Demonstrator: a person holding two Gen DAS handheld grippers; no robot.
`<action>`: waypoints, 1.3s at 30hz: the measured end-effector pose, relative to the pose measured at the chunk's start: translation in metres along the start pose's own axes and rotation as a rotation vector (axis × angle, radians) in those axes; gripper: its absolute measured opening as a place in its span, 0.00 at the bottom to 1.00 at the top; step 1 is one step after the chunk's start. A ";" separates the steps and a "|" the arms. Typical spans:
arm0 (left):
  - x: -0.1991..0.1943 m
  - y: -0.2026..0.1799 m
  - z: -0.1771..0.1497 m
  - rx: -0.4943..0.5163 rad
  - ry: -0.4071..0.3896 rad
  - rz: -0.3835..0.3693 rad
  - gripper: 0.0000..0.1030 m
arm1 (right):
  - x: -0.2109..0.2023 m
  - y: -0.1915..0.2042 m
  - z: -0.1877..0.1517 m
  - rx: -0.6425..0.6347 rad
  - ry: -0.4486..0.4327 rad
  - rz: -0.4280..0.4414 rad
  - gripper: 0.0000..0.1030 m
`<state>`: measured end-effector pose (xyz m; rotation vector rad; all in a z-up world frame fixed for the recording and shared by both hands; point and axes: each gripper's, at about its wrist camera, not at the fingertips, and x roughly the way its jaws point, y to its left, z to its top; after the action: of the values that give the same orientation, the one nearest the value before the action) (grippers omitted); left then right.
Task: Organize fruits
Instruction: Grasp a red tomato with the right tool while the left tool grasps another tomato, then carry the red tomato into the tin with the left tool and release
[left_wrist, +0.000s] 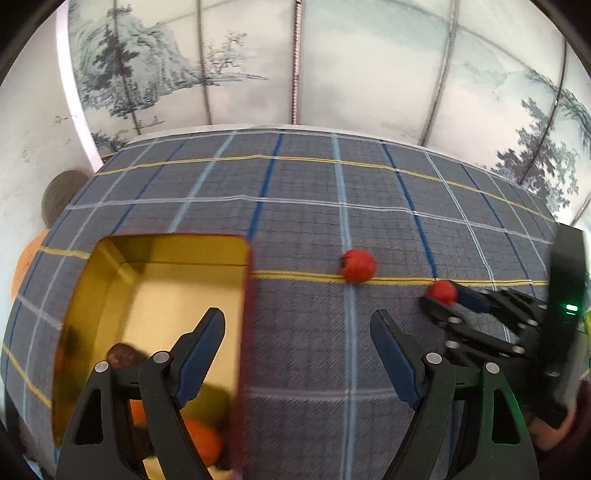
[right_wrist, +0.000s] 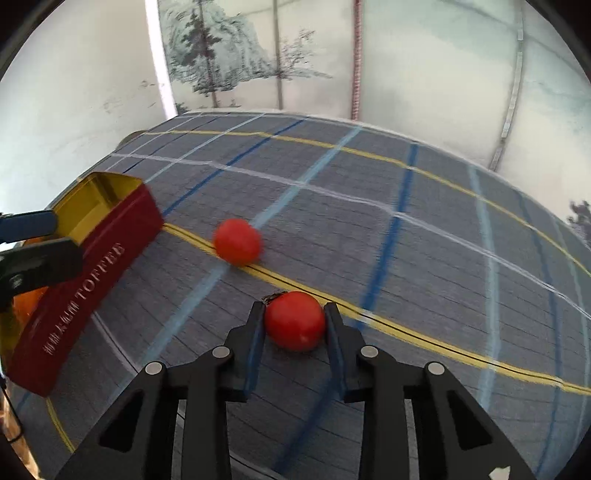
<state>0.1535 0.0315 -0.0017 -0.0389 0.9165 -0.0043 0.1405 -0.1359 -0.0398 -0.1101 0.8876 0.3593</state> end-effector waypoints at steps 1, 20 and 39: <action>0.006 -0.006 0.002 0.012 0.003 -0.005 0.79 | -0.005 -0.007 -0.003 0.016 -0.003 -0.015 0.28; 0.100 -0.044 0.036 0.029 0.101 -0.034 0.48 | -0.031 -0.075 -0.041 0.175 0.022 -0.133 0.29; 0.019 -0.042 0.002 0.042 0.053 -0.058 0.34 | -0.028 -0.071 -0.038 0.154 0.029 -0.154 0.30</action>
<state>0.1672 -0.0107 -0.0138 -0.0262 0.9682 -0.0785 0.1210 -0.2185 -0.0461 -0.0411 0.9265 0.1452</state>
